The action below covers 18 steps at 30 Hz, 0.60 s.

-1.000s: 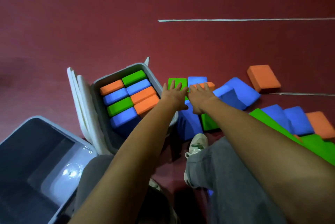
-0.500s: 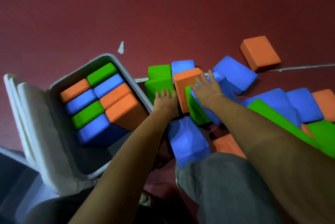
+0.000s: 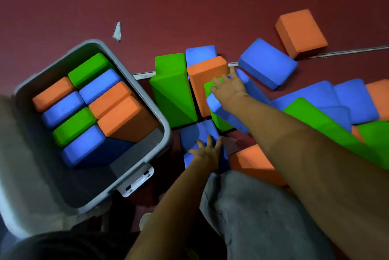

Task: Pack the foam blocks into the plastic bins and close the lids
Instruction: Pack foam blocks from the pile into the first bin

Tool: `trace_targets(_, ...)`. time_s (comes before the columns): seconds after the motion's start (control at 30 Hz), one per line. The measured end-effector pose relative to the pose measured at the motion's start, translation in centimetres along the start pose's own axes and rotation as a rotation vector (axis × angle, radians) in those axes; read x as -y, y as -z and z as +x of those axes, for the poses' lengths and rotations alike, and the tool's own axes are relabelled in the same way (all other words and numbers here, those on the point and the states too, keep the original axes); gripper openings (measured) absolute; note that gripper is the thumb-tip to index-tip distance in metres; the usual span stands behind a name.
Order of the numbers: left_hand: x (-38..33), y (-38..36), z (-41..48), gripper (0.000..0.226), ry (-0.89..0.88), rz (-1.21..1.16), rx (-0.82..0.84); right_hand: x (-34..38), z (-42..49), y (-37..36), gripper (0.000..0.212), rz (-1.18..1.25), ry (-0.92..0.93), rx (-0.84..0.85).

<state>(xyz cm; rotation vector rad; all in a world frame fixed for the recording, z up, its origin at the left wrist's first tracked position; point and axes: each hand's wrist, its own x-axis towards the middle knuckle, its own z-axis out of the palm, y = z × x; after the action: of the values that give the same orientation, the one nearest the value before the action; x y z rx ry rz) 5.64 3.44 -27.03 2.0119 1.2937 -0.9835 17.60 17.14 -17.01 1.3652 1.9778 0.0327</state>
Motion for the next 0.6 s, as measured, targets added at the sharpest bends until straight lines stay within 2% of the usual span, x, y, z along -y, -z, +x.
trace_targets(0.3,-0.2,0.9,1.2,0.093,-0.11,0.021,-0.031,1.5,0.0,-1.3,0.051,0.025,0.04,0.021)
trace_targets(0.6,1.6,1.7,3.3,0.092,-0.179,-0.008,0.065,1.5,-0.6,-1.2,0.056,0.008,0.059,0.031)
